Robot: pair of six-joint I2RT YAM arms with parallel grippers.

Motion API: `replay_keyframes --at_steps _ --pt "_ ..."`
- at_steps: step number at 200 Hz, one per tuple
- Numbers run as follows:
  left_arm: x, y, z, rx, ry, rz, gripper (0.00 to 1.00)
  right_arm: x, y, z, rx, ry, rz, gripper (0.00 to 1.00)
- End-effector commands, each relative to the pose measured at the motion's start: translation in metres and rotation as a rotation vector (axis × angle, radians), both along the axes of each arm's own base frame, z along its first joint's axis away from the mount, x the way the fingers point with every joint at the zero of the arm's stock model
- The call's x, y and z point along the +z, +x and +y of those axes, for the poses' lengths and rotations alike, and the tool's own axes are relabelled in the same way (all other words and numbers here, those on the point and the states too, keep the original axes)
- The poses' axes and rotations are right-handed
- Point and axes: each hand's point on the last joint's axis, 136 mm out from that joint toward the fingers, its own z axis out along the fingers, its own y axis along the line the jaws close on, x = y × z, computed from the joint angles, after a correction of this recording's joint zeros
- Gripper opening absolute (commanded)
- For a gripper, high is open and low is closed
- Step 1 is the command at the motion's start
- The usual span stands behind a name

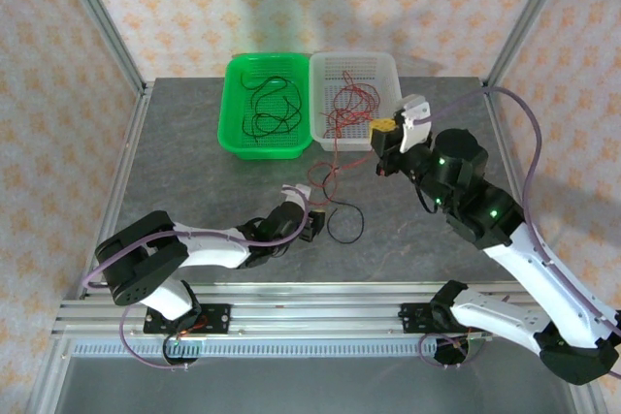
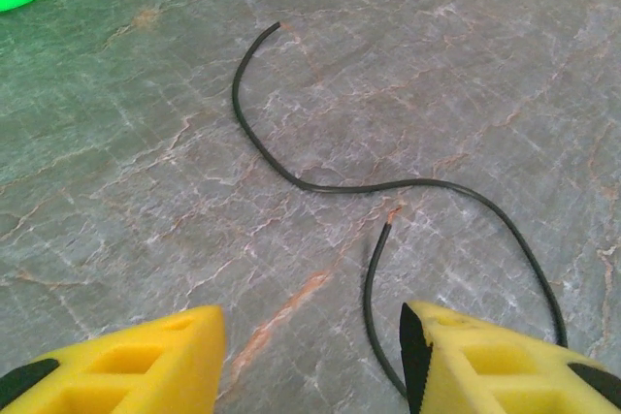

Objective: Untangle the cables

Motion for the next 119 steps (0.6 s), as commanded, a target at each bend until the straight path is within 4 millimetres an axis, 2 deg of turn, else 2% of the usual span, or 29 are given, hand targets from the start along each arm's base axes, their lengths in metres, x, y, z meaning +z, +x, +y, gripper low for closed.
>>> replay_keyframes --at_steps 1,36,79,81,92,119 --pt "0.007 -0.002 0.007 0.034 -0.034 -0.028 0.52 0.032 0.011 -0.014 -0.093 0.030 -0.067 0.00" --pt "0.019 -0.007 0.018 0.050 -0.062 -0.049 0.55 0.060 0.038 -0.023 -0.193 0.037 -0.110 0.00" --pt "0.040 -0.011 0.034 0.083 -0.082 -0.091 0.66 0.079 0.077 -0.031 -0.248 0.052 -0.132 0.00" --pt "0.042 -0.011 0.034 0.084 -0.084 -0.094 0.66 0.074 0.084 -0.028 -0.247 0.042 -0.119 0.00" --pt "0.047 -0.012 0.037 0.089 -0.089 -0.104 0.68 0.071 0.099 -0.027 -0.252 0.042 -0.107 0.00" --pt "0.055 -0.015 0.043 0.101 -0.102 -0.118 0.71 0.065 0.124 -0.029 -0.251 0.048 -0.090 0.00"
